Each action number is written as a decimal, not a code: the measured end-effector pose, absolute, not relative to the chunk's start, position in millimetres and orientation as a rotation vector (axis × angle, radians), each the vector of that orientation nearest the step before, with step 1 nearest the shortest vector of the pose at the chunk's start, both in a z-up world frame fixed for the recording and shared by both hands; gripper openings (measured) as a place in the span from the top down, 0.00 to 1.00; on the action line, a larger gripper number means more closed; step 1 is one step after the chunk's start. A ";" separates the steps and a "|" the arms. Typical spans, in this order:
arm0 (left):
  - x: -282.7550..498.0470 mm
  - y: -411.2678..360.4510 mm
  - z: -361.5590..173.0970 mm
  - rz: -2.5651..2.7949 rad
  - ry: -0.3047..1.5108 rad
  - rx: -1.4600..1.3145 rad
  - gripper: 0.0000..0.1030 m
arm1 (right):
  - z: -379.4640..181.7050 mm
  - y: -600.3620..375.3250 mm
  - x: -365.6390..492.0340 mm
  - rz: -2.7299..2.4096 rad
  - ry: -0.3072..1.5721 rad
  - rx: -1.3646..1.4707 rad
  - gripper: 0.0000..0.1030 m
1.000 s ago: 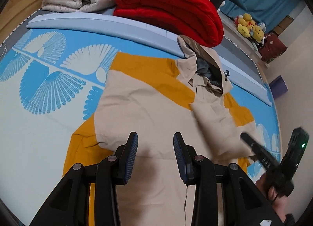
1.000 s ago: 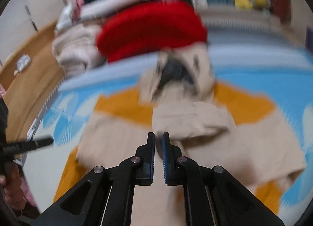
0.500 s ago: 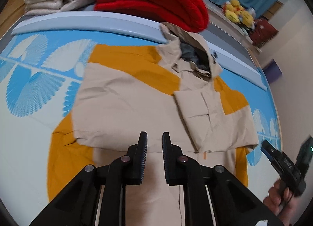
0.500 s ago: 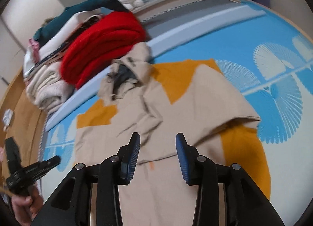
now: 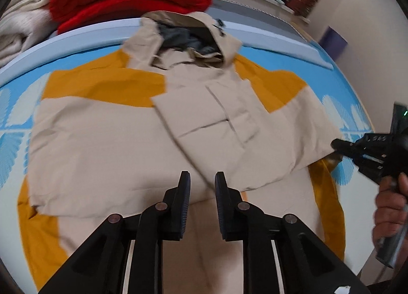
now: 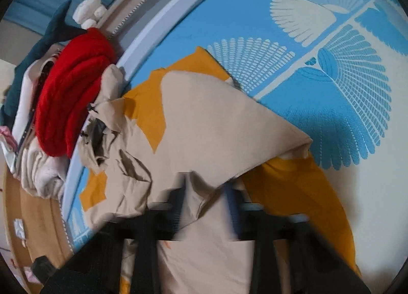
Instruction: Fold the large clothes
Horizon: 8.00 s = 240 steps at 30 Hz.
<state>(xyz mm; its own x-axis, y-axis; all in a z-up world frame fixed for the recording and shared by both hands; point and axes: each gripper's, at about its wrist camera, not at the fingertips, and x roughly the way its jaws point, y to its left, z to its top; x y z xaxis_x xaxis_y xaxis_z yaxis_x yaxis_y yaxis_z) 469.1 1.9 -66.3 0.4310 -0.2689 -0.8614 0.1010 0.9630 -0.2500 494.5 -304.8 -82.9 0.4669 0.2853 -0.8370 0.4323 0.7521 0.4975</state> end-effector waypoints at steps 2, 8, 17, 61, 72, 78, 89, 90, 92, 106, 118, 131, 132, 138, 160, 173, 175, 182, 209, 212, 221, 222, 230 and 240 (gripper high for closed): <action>470.6 -9.2 -71.4 -0.253 1.094 -0.152 0.79 | -78.7 -299.5 493.1 -0.068 1.099 0.764 0.97; 477.2 -34.4 -94.8 -0.241 1.098 -0.042 0.56 | -91.7 -275.5 490.8 -0.021 1.205 0.755 0.98; 485.1 3.6 -103.7 -0.006 1.142 -0.071 0.80 | -87.6 -281.7 494.1 -0.074 1.191 0.695 0.98; 449.2 223.3 -82.7 0.390 1.246 -0.778 0.67 | -126.6 -267.9 488.8 -0.087 1.343 0.784 0.89; 452.1 223.2 -104.9 0.331 1.284 -0.815 0.99 | -128.0 -270.0 489.0 -0.089 1.343 0.798 0.80; 443.6 241.3 -62.7 0.496 1.122 -0.704 1.00 | -130.5 -270.9 489.4 -0.078 1.348 0.835 0.77; 449.3 246.3 -66.1 0.425 1.143 -0.764 0.90 | -151.8 -298.8 473.4 -0.272 1.381 0.905 0.86; 450.7 246.7 -70.6 0.412 1.165 -0.772 0.82 | -154.0 -298.6 472.2 -0.277 1.394 0.912 0.86; 449.8 247.9 -83.6 0.409 1.211 -0.807 0.77 | -154.0 -293.8 469.5 -0.284 1.420 0.901 0.86; 461.9 233.8 -70.4 0.366 1.124 -0.648 0.98 | -88.7 -261.1 496.2 -0.092 1.166 0.658 0.71; 472.1 206.3 -70.5 0.291 1.175 -0.509 0.88 | -108.5 -293.0 488.9 -0.323 1.218 0.676 0.69; 470.0 198.6 -91.9 0.299 1.260 -0.563 0.85 | -66.3 -273.1 471.1 -0.418 1.030 0.539 0.69; 469.0 200.5 -91.8 0.298 1.261 -0.566 0.85 | -57.6 -271.3 467.3 -0.442 0.995 0.517 0.69; 470.9 192.3 -93.1 0.281 1.271 -0.554 0.85 | -52.4 -261.0 480.7 -0.291 0.957 0.521 0.67; 454.7 155.7 -17.8 0.151 1.058 -0.338 0.61 | -5.7 -238.0 481.0 -0.076 0.920 0.281 0.67; 410.7 105.3 9.2 0.135 0.859 -0.162 0.53 | 34.9 -240.6 415.0 -0.072 0.827 0.122 0.67; 410.1 99.8 10.4 0.146 0.848 -0.130 0.53 | 39.4 -245.9 412.6 -0.080 0.815 0.126 0.67; 426.5 101.1 12.7 0.133 0.829 -0.115 0.54 | 59.1 -256.2 416.3 -0.099 0.733 0.105 0.67; 781.5 110.9 -69.7 -0.022 1.060 -0.345 0.84 | 11.2 -266.8 474.3 -0.143 0.813 0.089 0.84; 805.4 113.0 -83.6 -0.017 1.092 -0.399 0.77 | 1.1 -268.6 477.5 -0.134 0.839 0.103 0.76; 856.1 111.0 -120.6 0.018 1.197 -0.490 0.68 | -17.7 -277.6 481.4 -0.159 0.876 0.086 0.75; 860.7 109.3 -125.9 0.025 1.221 -0.491 0.70 | -18.3 -278.2 481.7 -0.159 0.879 0.082 0.75; 856.0 92.8 -108.6 0.005 1.214 -0.426 0.98 | -19.7 -288.1 486.3 -0.178 0.909 0.096 0.75; 680.5 21.3 16.4 -0.347 0.893 -0.055 0.99 | 23.3 -295.3 476.8 -0.143 0.835 0.173 0.84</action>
